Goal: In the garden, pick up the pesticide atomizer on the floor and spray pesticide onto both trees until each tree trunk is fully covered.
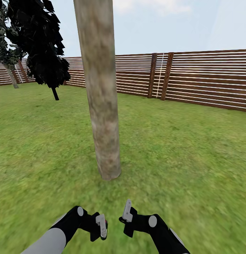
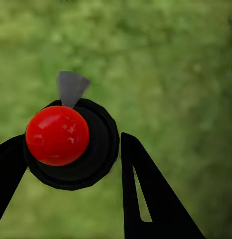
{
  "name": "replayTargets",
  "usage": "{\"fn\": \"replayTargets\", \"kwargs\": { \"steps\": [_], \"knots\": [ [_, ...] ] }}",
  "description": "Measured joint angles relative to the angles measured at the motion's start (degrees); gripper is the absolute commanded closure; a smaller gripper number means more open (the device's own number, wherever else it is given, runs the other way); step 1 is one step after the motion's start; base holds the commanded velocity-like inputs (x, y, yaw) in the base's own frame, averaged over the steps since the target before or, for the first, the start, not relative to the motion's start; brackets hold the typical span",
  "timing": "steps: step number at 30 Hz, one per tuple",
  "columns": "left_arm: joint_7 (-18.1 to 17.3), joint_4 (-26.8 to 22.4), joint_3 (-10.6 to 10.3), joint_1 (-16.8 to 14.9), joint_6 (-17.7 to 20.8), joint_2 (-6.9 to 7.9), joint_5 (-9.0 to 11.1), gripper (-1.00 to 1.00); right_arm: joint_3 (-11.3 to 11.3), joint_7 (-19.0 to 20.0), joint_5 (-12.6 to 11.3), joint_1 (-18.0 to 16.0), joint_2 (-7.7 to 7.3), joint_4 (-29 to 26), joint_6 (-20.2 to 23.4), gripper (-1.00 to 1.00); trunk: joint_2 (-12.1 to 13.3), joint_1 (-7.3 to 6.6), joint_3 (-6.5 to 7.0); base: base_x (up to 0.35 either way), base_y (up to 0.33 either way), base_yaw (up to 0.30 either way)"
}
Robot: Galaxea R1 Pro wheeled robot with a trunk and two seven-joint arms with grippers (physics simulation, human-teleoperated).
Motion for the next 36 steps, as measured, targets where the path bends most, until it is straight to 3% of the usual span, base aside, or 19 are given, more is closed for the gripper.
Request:
{"fn": "replayTargets", "kwargs": {
  "steps": [7,11,36],
  "knots": [
    [0.18,-0.06,0.01,-0.08,-0.05,-1.80,0.32,1.00,0.08,0.00,0.00,0.02,0.00,-0.13,0.00,1.00,0.00,0.00,0.00,0.000,0.000,0.000],
    [2.76,0.15,0.08,-0.09,-0.05,-2.67,0.45,1.00,0.09,0.00,0.00,0.01,0.00,-0.14,0.00,1.00,0.00,0.00,0.00,0.000,0.000,0.000],
    [2.61,0.37,0.18,-0.13,-2.65,-4.73,0.88,1.00,0.04,0.00,0.00,0.02,0.00,-0.11,-0.08,1.00,0.00,0.00,0.00,0.000,0.000,0.000]
  ]
}}
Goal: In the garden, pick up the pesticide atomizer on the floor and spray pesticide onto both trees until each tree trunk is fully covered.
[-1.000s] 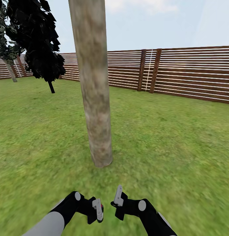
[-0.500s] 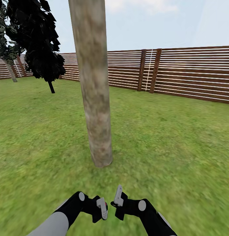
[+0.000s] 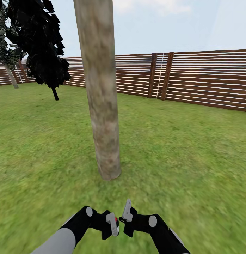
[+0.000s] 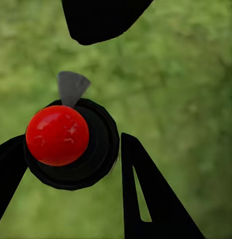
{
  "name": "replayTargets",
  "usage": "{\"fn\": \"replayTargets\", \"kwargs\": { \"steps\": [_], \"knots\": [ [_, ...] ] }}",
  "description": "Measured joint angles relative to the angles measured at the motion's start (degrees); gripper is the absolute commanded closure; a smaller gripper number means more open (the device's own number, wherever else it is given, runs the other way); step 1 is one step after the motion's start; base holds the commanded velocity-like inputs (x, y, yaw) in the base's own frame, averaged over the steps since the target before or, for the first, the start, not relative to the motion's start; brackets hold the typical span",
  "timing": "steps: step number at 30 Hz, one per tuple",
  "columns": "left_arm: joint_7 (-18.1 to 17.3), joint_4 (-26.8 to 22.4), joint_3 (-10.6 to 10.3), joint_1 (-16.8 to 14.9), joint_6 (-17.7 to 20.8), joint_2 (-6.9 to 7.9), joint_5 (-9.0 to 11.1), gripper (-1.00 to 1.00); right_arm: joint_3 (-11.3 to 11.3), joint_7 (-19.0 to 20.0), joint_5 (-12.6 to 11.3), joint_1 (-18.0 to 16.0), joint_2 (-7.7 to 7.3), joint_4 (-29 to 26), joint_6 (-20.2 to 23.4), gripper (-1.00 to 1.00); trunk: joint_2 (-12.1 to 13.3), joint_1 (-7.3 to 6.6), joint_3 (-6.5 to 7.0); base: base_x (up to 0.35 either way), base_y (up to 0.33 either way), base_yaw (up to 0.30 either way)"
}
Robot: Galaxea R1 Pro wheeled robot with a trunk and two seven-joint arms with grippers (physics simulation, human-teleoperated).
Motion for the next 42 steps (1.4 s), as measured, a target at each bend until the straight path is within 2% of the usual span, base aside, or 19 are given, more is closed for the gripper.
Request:
{"fn": "replayTargets", "kwargs": {
  "steps": [6,10,12,17,21,37,42],
  "knots": [
    [-0.02,0.00,0.00,-0.04,-0.87,-0.25,0.07,1.00,0.00,0.00,0.00,0.00,0.00,0.05,0.01,1.00,0.00,0.00,0.00,0.000,0.000,0.000],
    [-0.29,0.00,-0.07,-0.04,-1.38,-0.10,2.30,1.00,0.00,0.00,0.00,0.00,0.00,0.06,0.00,1.00,0.00,0.00,0.00,0.000,0.000,0.000],
    [-0.35,0.00,-0.03,-0.04,-1.43,0.06,2.65,1.00,0.01,0.00,0.00,-0.02,0.00,0.06,0.01,1.00,0.00,0.00,0.00,0.000,0.000,0.000],
    [-0.80,0.07,-0.01,-0.04,-1.61,0.34,2.78,1.00,0.02,0.01,0.00,0.00,0.00,0.06,0.01,1.00,0.00,0.00,0.00,0.000,0.000,0.000],
    [-3.36,0.09,0.05,-0.04,-1.70,0.41,2.78,1.00,0.01,0.00,0.00,0.00,0.00,0.06,0.00,1.00,0.00,0.00,0.00,0.000,0.000,0.000],
    [-3.77,0.09,0.35,-0.12,-1.81,0.36,2.88,1.00,0.01,0.01,0.00,0.00,0.00,0.06,-0.01,1.00,0.00,0.00,0.00,0.000,0.000,0.000],
    [-3.80,0.09,0.48,-0.13,-3.38,0.36,2.89,1.00,0.01,0.01,0.00,0.00,0.00,0.06,0.00,1.00,0.00,0.00,0.00,0.000,0.000,0.000]
  ]
}}
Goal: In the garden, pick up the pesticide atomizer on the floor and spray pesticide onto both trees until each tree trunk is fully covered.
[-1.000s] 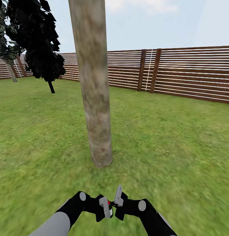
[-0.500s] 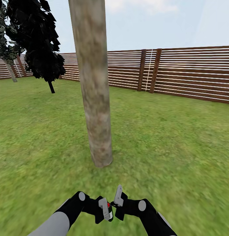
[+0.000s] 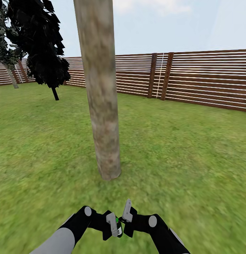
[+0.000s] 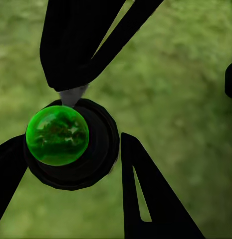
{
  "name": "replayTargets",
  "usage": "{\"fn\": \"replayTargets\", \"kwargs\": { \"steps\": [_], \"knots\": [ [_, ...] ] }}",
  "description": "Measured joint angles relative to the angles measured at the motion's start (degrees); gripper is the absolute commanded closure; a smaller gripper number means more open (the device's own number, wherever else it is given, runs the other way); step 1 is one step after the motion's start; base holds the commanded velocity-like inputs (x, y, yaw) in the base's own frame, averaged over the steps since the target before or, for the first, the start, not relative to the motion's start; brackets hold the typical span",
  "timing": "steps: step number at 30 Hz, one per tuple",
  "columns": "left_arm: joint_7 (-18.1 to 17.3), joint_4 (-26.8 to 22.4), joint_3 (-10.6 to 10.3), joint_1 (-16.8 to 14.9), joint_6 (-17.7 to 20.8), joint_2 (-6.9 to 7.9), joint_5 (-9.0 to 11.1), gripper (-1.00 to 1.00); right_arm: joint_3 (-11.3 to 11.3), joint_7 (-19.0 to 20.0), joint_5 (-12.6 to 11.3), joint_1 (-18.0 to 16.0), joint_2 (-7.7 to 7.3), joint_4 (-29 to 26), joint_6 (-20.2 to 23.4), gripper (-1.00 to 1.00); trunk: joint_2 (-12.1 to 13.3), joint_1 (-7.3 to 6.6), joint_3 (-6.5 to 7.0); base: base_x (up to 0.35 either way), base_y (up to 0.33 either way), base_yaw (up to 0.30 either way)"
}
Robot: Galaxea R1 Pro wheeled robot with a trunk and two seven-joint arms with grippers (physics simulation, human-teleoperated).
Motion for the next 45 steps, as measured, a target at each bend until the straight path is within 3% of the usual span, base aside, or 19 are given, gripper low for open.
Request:
{"fn": "replayTargets", "kwargs": {
  "steps": [17,23,32,33,36,41,42,43,44,45],
  "knots": [
    [0.07,0.00,-0.14,0.04,-0.16,0.60,-0.11,1.00,-0.04,0.02,0.00,0.00,0.00,0.00,-0.01,1.00,0.00,0.00,0.00,0.000,0.000,0.000],
    [0.10,0.01,-0.64,0.46,-0.05,6.30,-1.08,1.00,-0.03,0.07,0.00,0.00,0.00,0.00,-0.01,1.00,0.00,0.00,0.00,0.000,0.000,0.000],
    [0.15,0.09,-0.80,0.58,-0.01,18.04,-0.75,1.00,-0.30,1.71,0.00,0.00,0.00,0.35,0.06,1.00,0.00,0.00,0.00,0.000,0.000,0.000],
    [0.16,0.09,-0.75,0.60,0.06,19.00,-0.56,1.00,-0.49,1.73,0.00,0.00,0.00,0.40,0.07,-1.00,0.00,0.00,0.00,0.000,0.000,0.000],
    [0.24,0.14,-0.36,0.70,0.29,21.67,-0.22,1.00,-0.79,1.67,0.00,0.00,0.00,0.37,0.07,-1.00,0.00,0.00,0.00,0.000,0.000,0.000],
    [1.14,0.17,0.29,0.95,0.71,22.38,0.06,1.00,-0.83,0.90,0.21,0.00,0.00,0.47,0.01,-1.00,0.00,0.00,0.00,0.000,0.000,0.000],
    [2.09,0.32,1.50,0.96,0.77,22.38,0.10,1.00,-0.84,-0.38,0.20,0.00,0.00,1.04,0.00,-1.00,0.00,0.00,0.00,0.000,0.000,0.000],
    [3.52,1.17,3.30,0.99,0.78,22.30,0.09,1.00,-0.98,-2.55,0.19,0.02,-1.04,2.17,0.00,-1.00,0.00,0.00,0.00,0.000,0.000,0.000],
    [5.59,2.77,5.96,1.12,0.73,22.14,0.06,1.00,-1.97,-5.74,-0.08,0.05,-2.69,4.14,0.00,-1.00,0.00,0.00,-0.01,0.000,0.000,0.000],
    [8.41,4.30,9.68,1.18,0.73,21.92,0.29,1.00,-4.34,-9.77,-0.82,0.07,-4.09,6.96,0.00,-1.00,0.00,0.00,-0.01,0.000,0.000,0.000]
  ]
}}
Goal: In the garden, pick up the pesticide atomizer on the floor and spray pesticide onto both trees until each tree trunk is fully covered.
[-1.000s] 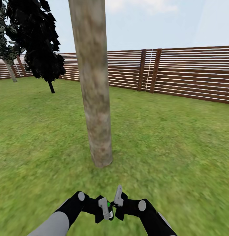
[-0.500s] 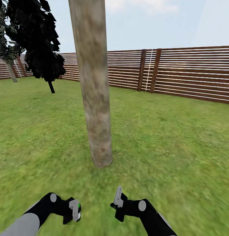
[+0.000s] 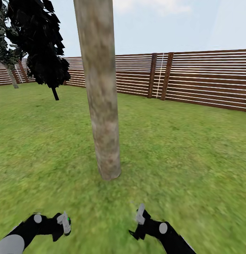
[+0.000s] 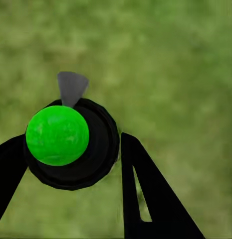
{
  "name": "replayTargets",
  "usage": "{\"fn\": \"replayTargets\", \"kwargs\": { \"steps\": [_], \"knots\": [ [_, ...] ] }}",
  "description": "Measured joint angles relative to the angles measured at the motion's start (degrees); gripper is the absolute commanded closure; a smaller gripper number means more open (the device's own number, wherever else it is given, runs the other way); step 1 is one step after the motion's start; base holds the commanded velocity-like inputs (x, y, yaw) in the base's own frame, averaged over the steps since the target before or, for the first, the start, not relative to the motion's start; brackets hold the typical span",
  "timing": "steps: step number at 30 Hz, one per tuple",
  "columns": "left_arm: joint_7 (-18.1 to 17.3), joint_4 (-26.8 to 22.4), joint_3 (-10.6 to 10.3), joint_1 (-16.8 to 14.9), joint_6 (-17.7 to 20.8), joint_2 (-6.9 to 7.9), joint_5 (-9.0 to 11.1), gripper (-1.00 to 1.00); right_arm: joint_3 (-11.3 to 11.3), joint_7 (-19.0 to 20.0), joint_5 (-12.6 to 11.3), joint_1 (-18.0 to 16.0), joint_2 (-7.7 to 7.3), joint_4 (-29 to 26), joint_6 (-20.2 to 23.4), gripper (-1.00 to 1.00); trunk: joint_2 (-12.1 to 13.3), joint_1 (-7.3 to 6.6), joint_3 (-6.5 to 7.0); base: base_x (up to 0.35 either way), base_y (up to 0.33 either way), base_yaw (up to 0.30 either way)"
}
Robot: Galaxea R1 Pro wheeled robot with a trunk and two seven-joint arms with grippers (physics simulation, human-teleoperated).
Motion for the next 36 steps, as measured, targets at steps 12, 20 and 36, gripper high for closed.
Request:
{"fn": "replayTargets", "kwargs": {
  "steps": [12,20,36],
  "knots": [
    [34.70,3.35,19.04,0.15,11.98,-10.96,12.13,1.00,-34.21,-46.30,-2.36,1.43,-3.49,17.27,-15.80,-1.00,0.00,0.00,0.00,0.000,0.000,0.000],
    [36.12,3.52,18.95,0.09,16.45,-13.13,12.17,1.00,-36.77,-47.35,-2.37,2.47,-4.61,19.50,-21.53,-1.00,0.00,0.00,0.00,0.109,-0.022,0.000],
    [36.55,2.91,18.98,-0.14,22.26,-14.40,12.13,1.00,-36.83,-47.51,-2.46,2.48,-4.39,22.40,-24.09,-1.00,0.00,0.00,0.01,0.249,-0.179,-0.002]
  ]
}}
